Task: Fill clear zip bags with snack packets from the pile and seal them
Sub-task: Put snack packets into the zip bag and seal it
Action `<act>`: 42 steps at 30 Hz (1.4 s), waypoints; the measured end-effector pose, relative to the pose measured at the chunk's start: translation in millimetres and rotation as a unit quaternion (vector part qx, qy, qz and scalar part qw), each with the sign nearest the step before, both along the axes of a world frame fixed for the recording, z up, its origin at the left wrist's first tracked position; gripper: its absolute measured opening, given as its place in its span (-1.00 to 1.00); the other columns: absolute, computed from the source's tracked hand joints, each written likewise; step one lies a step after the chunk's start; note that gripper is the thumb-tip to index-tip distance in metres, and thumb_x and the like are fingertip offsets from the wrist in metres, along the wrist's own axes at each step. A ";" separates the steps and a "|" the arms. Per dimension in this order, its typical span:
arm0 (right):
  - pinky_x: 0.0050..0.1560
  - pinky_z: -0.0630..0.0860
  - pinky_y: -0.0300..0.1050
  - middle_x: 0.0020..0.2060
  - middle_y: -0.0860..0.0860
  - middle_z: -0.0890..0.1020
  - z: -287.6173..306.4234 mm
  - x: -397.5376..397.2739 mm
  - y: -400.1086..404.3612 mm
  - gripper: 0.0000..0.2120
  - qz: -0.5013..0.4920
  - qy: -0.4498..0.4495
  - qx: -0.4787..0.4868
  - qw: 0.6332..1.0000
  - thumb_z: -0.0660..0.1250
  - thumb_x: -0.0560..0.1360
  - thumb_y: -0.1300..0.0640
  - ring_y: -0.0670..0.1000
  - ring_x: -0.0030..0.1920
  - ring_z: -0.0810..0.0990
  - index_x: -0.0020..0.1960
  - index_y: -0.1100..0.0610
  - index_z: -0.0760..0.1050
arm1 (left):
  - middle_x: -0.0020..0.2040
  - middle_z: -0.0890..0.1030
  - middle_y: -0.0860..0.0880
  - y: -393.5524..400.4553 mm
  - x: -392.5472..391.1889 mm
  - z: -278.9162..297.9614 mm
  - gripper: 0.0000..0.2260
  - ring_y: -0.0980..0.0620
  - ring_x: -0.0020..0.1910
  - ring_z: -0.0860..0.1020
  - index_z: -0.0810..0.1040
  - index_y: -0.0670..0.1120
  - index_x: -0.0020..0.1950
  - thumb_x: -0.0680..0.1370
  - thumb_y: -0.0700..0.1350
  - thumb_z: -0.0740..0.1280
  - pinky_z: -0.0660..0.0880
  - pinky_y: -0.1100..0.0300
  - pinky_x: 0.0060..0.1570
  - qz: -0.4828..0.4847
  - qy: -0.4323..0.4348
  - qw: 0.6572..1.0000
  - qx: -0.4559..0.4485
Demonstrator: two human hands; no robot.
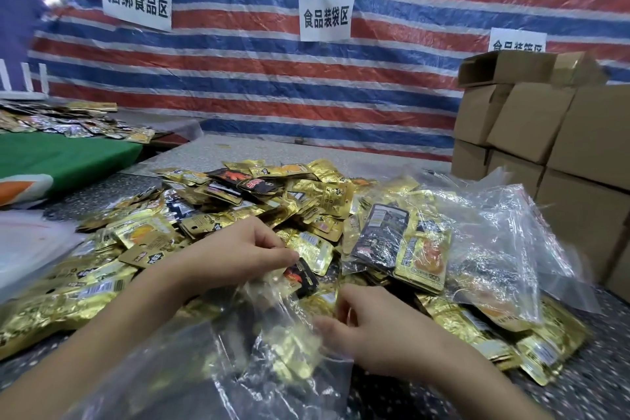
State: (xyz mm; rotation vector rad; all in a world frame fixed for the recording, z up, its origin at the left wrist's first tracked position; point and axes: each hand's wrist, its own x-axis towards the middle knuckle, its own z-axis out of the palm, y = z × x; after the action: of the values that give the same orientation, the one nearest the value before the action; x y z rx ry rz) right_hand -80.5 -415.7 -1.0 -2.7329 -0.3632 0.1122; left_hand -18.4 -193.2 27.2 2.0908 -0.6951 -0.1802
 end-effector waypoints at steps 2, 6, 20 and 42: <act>-0.07 0.50 -0.16 -0.06 -0.18 0.50 6.9 1.8 -9.7 -0.93 0.046 -0.039 -0.020 0.998 0.25 0.57 -0.06 -0.18 -0.12 0.47 0.01 -0.11 0.37 | -0.52 0.23 0.00 1.3 -1.5 2.8 -0.52 0.03 -0.53 0.17 0.32 -0.01 -0.52 0.57 -0.04 0.38 0.13 0.16 -0.44 -0.004 0.024 1.000 -0.010; 0.31 0.08 -0.47 0.41 -0.35 0.19 6.8 6.6 -17.6 -0.41 0.183 -0.016 -0.043 0.982 0.33 0.50 -0.08 -0.33 0.39 0.15 0.45 -0.28 0.17 | -0.50 0.20 -0.03 2.4 -5.1 3.4 -0.54 0.03 -0.51 0.12 0.34 -0.02 -0.53 0.53 -0.03 0.40 0.04 0.09 -0.41 -0.007 0.049 0.998 -0.039; -0.07 0.49 0.02 0.04 -0.03 0.66 -6.2 16.9 6.0 -0.44 0.200 -0.280 -0.070 0.936 -0.20 0.52 -0.28 0.12 -0.05 0.61 0.41 -0.11 0.20 | -0.53 0.26 0.08 6.4 -2.0 2.2 -0.54 0.11 -0.54 0.21 0.36 0.01 -0.53 0.56 0.01 0.38 0.21 0.31 -0.48 -0.010 0.016 0.998 -0.055; -0.10 0.64 0.22 0.16 0.23 0.65 31.2 28.6 -26.1 -0.57 -0.112 0.082 0.701 0.699 0.28 0.53 -0.05 0.24 0.04 0.69 0.26 0.23 0.50 | -0.54 0.28 0.04 -10.2 -4.4 -6.1 -0.52 0.08 -0.57 0.28 0.34 -0.06 -0.50 0.61 -0.01 0.31 0.26 0.33 -0.47 0.010 -0.083 0.994 -0.071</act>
State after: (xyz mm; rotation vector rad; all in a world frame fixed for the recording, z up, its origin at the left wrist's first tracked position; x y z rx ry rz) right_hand -51.9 -441.8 30.1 -1.1832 0.0132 -0.0092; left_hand -22.8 -203.4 21.1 1.9908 -0.7637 0.0522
